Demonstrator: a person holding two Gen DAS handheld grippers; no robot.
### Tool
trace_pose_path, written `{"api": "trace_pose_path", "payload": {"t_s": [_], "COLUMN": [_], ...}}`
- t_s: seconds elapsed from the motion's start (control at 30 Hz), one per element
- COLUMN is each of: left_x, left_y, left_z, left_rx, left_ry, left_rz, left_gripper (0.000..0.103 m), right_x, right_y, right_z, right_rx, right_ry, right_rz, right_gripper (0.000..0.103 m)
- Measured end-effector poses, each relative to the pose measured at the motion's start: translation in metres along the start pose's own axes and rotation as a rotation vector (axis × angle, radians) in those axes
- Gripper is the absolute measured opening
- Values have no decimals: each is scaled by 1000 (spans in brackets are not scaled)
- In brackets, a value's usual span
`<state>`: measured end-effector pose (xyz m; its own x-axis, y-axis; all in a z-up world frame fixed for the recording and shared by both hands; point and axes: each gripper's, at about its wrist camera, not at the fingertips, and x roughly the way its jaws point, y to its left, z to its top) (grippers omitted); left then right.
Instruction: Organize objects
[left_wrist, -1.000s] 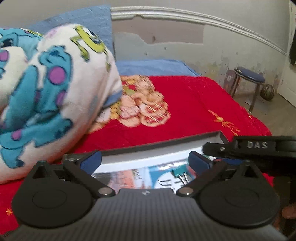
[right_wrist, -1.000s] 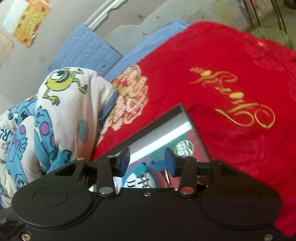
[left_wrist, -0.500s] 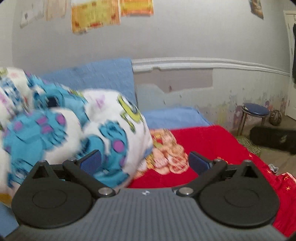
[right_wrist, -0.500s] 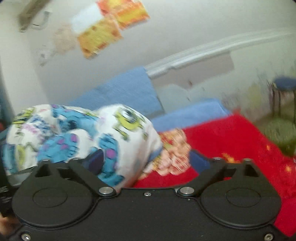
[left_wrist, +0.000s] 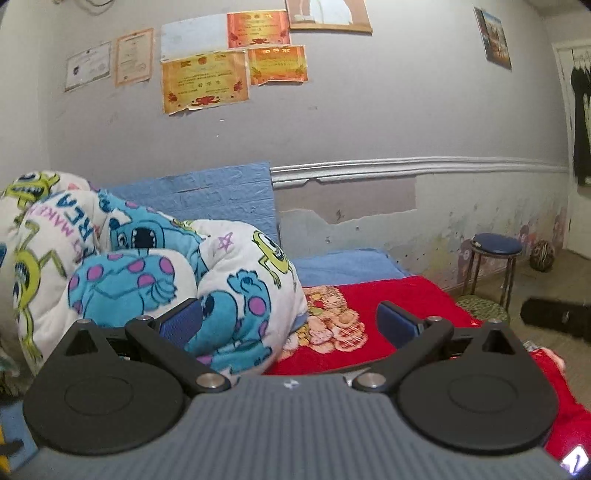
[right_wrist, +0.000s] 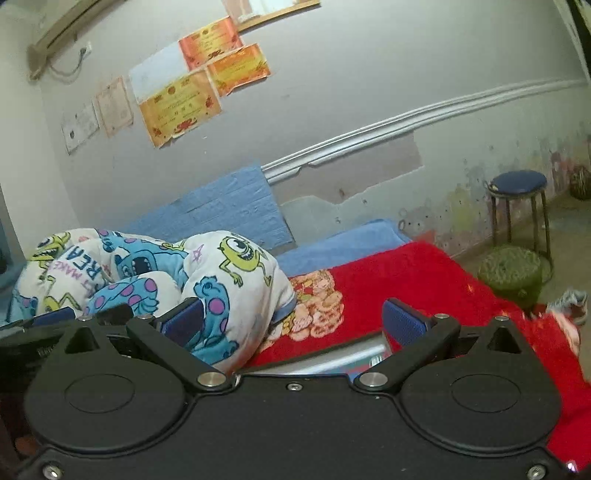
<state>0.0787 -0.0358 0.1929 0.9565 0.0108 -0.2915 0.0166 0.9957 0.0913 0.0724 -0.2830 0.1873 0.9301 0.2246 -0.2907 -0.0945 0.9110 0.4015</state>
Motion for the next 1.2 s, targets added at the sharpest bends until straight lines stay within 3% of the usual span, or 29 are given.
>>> {"api": "trace_pose_path", "payload": {"t_s": [0.17, 0.3, 0.43, 0.57, 0.63, 0.77, 0.83, 0.97, 1.2], "left_x": [-17, -5, 20, 38, 41, 47, 53, 65, 76], "left_y": [0, 0, 0, -7, -14, -15, -11, -7, -3], "left_z": [-50, -96, -146, -180, -190, -197, -199, -202, -207], "left_rx": [-50, -72, -102, -65, -28, -88, -117, -126, -135], "left_ry": [12, 106, 205, 352, 396, 467, 476, 492, 490], "left_rz": [-25, -67, -100, -69, -77, -120, -137, -97, -73], "left_gripper": [103, 103, 103, 103, 103, 103, 103, 103, 103], "right_x": [-24, -21, -11, 0, 9, 25, 31, 39, 77], "right_y": [-13, -4, -5, -12, -17, -25, -27, -36, -44], "right_z": [-43, -85, -133, -177, -193, -218, -222, -226, -230], "right_rx": [5, -103, -123, -150, -127, -171, -185, -139, -221], "right_ry": [-47, -52, 45, 128, 197, 240, 244, 242, 275], "right_rz": [-58, -57, -113, -218, -288, -353, -357, -331, -349], "right_gripper": [103, 103, 103, 103, 103, 103, 103, 103, 103]}}
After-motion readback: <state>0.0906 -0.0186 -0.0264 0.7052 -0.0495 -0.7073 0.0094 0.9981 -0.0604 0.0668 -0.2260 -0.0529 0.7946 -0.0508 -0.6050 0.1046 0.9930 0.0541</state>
